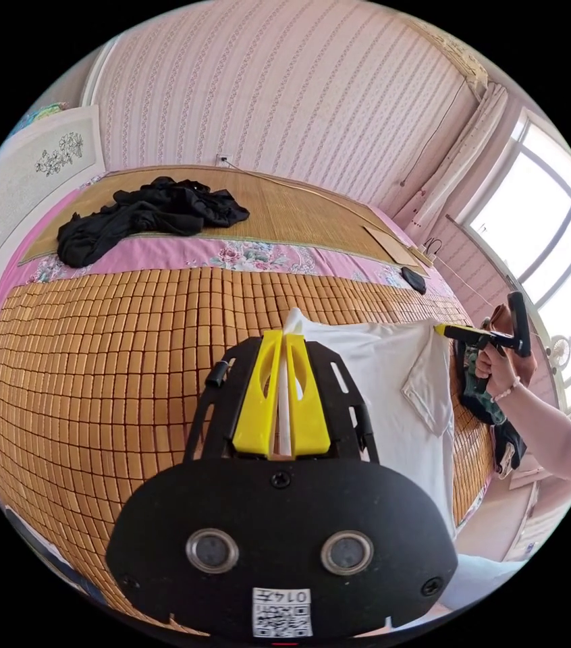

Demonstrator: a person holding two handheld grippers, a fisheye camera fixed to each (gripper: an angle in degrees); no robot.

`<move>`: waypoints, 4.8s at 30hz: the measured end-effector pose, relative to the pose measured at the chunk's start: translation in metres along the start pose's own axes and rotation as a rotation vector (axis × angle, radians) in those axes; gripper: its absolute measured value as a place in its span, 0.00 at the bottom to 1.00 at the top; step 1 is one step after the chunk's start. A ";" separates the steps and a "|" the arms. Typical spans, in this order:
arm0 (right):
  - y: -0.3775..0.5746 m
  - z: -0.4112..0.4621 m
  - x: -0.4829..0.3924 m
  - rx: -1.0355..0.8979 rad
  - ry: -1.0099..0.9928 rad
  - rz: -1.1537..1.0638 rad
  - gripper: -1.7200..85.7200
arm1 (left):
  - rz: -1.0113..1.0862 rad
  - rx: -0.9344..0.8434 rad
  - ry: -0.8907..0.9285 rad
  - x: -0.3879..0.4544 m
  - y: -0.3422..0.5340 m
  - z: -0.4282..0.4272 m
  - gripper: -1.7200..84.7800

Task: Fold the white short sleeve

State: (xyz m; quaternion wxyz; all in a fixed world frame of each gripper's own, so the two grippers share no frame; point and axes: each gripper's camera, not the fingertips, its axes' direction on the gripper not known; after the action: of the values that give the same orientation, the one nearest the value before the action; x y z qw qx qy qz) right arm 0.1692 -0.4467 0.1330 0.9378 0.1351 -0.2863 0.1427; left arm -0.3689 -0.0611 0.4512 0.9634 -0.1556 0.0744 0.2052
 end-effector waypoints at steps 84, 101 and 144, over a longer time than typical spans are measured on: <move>0.364 0.064 -0.103 -0.748 -0.286 -0.268 0.02 | -0.052 -0.662 0.155 0.122 0.364 -0.072 0.01; 0.371 0.093 -0.138 -0.710 -0.108 -0.290 0.02 | -0.126 -0.636 0.012 0.153 0.389 -0.034 0.01; 0.462 -0.002 0.036 -0.090 -0.355 0.544 0.10 | 0.516 -0.426 0.250 0.339 0.162 0.153 0.08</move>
State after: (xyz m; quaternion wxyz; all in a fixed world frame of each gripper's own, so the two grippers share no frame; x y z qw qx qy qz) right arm 0.0392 -0.0129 0.2313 0.8058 0.0348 -0.4769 0.3493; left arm -0.1172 0.2561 0.4815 0.8092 -0.3530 0.1843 0.4320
